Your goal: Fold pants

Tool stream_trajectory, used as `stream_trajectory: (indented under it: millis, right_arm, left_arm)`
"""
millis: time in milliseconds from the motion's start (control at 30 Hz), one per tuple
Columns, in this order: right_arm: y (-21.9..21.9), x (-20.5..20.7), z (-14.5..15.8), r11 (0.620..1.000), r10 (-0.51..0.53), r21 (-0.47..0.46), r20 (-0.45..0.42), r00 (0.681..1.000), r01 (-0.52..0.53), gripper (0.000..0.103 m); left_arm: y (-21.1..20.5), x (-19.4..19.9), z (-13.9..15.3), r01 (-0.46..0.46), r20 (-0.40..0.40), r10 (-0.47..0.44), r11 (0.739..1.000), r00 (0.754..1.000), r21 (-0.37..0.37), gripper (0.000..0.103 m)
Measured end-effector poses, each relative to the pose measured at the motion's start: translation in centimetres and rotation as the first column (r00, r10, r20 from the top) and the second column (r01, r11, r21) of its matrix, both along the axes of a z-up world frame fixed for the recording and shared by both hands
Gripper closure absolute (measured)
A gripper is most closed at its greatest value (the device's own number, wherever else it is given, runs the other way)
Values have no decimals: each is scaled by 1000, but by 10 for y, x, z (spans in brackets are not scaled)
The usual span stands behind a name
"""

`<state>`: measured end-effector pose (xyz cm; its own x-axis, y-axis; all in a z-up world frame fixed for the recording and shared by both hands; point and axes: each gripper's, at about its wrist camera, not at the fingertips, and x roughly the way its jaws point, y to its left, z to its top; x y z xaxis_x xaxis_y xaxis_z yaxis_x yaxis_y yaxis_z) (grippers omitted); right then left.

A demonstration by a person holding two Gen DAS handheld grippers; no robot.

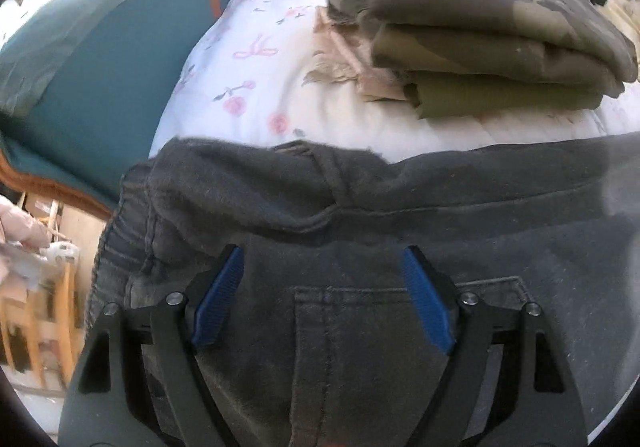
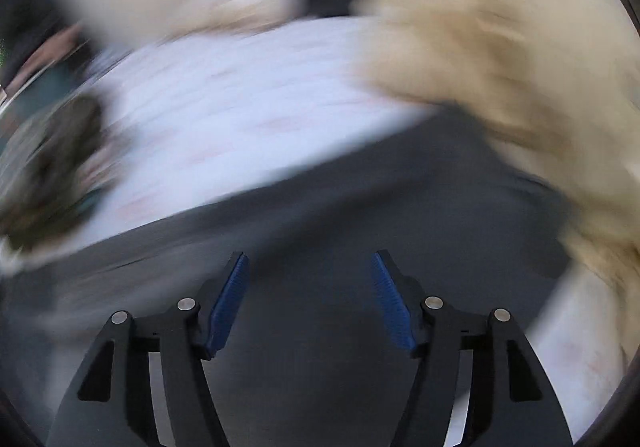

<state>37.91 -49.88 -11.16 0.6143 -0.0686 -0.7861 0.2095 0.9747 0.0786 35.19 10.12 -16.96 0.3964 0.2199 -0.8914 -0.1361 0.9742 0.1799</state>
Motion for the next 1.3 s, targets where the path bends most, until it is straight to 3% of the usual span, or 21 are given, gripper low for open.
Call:
stream_trajectory:
  millis: [100, 167, 233, 300, 333, 367, 467, 567, 633, 767, 833, 900, 1033, 1100, 1167, 1200, 1267, 1300]
  right_arm:
    - [-97, -16, -8, 977, -213, -24, -38, 976, 212, 37]
    - [-137, -19, -19, 958, -288, -36, -92, 953, 286, 36]
    - [-151, -15, -24, 954, -300, -53, -104, 948, 296, 36]
    - [-157, -8, -24, 957, -290, -55, -85, 953, 286, 43]
    - [-160, 0, -24, 965, -262, -31, -83, 962, 260, 77]
    - [-157, -3, -28, 969, -246, -21, -90, 965, 246, 103]
    - [-150, -6, -13, 969, -249, -26, -66, 966, 247, 103]
    - [-160, -36, 8, 948, -318, -15, -30, 948, 318, 103]
    - [-170, -43, 3, 938, -348, -22, -65, 935, 347, 103]
    - [-167, -26, -29, 945, -312, -173, -216, 925, 278, 99]
    - [-164, -16, -39, 936, -340, -200, -292, 894, 291, 98]
    - [-150, -12, -29, 919, -357, -276, -284, 890, 280, 98]
    - [-130, -14, -16, 862, -409, -425, -264, 874, 275, 75]
    - [-121, -23, -5, 838, -408, -476, -221, 886, 268, 76]
    - [-103, -34, 11, 863, -369, -420, -148, 918, 279, 72]
    - [-94, -39, 17, 903, -319, -340, -120, 940, 263, 70]
    - [-76, -40, 18, 974, -204, -122, -100, 974, 191, 55]
    - [-66, -39, 12, 988, -153, -36, -114, 982, 149, 55]
  left_arm:
    - [5, -6, 1, -48, 8, 49, 998, 999, -34, 25]
    - [9, -8, 2, -66, 12, 67, 997, 998, -45, 25]
    - [13, -13, 9, -74, 75, 75, 997, 994, -19, 25]
    - [11, -21, 20, -90, 116, 91, 996, 989, -15, 25]
    - [10, -24, 25, -91, 121, 94, 995, 988, -29, 25]
    - [9, -29, 28, -87, 124, 92, 995, 988, -42, 25]
    - [4, -37, 46, -55, 148, 62, 997, 987, -51, 25]
    - [0, -58, 59, -28, 186, 43, 996, 982, -84, 25]
    - [2, -66, 63, -49, 196, 67, 994, 978, -98, 25]
    - [13, -62, 66, -90, 174, 104, 992, 979, -88, 25]
    - [23, -69, 69, -119, 171, 133, 989, 976, -91, 25]
    - [35, -74, 71, -151, 160, 164, 984, 973, -96, 25]
    - [40, -77, 62, -198, 141, 210, 975, 967, -96, 25]
    - [28, -78, 52, -167, 115, 179, 981, 977, -103, 25]
    - [9, -77, 39, -116, 75, 124, 988, 989, -101, 25]
    - [-3, -76, 30, -79, 46, 83, 992, 995, -96, 25]
    - [-23, -74, 12, -13, -16, 11, 996, 1000, -92, 25]
    - [-33, -73, 1, 18, -52, -22, 996, 998, -84, 25]
